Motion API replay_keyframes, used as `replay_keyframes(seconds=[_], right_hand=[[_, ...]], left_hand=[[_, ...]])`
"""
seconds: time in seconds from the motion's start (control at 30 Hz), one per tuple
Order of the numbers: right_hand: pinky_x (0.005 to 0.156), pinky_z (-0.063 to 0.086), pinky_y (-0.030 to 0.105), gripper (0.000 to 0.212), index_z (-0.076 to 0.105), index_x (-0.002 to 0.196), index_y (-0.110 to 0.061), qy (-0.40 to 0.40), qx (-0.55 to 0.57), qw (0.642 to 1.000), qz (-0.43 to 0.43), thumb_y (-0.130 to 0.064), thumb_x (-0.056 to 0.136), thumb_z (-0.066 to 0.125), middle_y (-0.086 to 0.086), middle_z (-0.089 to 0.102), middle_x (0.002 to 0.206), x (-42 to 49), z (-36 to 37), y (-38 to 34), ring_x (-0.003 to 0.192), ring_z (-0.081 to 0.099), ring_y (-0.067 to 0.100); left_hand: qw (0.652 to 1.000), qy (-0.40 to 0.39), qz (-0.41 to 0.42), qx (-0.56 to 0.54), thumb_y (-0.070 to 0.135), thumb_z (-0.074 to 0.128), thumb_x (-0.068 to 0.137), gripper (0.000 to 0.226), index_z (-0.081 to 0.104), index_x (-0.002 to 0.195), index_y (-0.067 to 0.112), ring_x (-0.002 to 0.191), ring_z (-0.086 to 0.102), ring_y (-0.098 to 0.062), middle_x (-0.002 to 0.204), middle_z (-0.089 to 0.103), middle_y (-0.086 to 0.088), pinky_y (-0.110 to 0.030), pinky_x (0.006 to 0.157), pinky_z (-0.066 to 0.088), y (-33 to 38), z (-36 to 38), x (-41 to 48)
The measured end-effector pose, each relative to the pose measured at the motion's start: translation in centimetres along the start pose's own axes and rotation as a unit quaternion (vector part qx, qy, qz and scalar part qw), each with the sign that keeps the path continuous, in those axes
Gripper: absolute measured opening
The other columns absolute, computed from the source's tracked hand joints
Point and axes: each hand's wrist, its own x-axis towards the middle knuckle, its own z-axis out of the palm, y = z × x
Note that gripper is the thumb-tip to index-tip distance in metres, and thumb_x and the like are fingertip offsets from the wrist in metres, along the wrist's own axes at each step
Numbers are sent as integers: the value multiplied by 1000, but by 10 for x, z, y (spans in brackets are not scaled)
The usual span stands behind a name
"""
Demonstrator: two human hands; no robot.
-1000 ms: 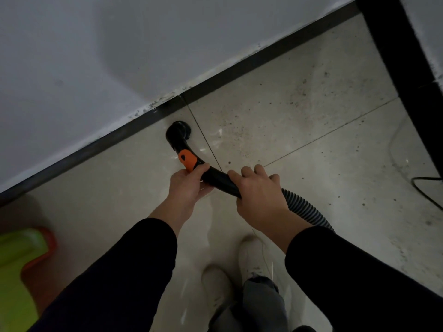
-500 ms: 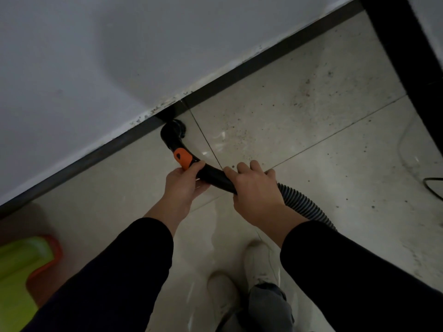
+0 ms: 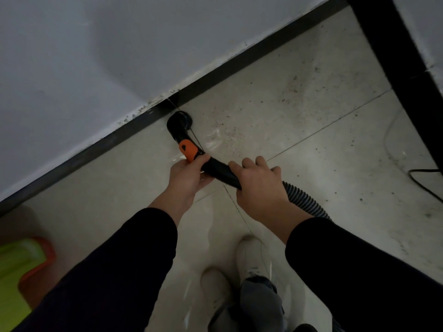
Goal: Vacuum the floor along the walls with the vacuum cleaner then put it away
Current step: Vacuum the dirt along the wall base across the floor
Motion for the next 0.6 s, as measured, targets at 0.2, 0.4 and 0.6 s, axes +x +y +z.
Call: replay_keyframes(seconds=[0.2,0.4,0.6], right_hand=[[82,36,40,54,38,138,-24,-22,16,1000,11,-16,87,55,0,50,120,-26,4,3,114,40,25],[84,36,41,54,36,139,-24,-43,23,999,23,-16,89,54,1,49,119,-57,14,9,114,39,26],[87,37,43,55,34,140,-24,-59,25,998,27,-17,90,54,2,48,122,-84,24,20,116,39,27]], left_hand=[[999,10,-21,33,17,67,91,26,60,109,-1,94,70,-25,102,69,-15,-28,71,58,-16,3,-18],[998,15,-46,40,15,66,91,28,58,112,-4,98,69,-28,107,68,-19,-30,74,57,-39,5,-42],[997,24,-61,47,15,66,91,30,59,112,-4,96,69,-28,107,68,-19,-28,67,56,-65,10,-57]])
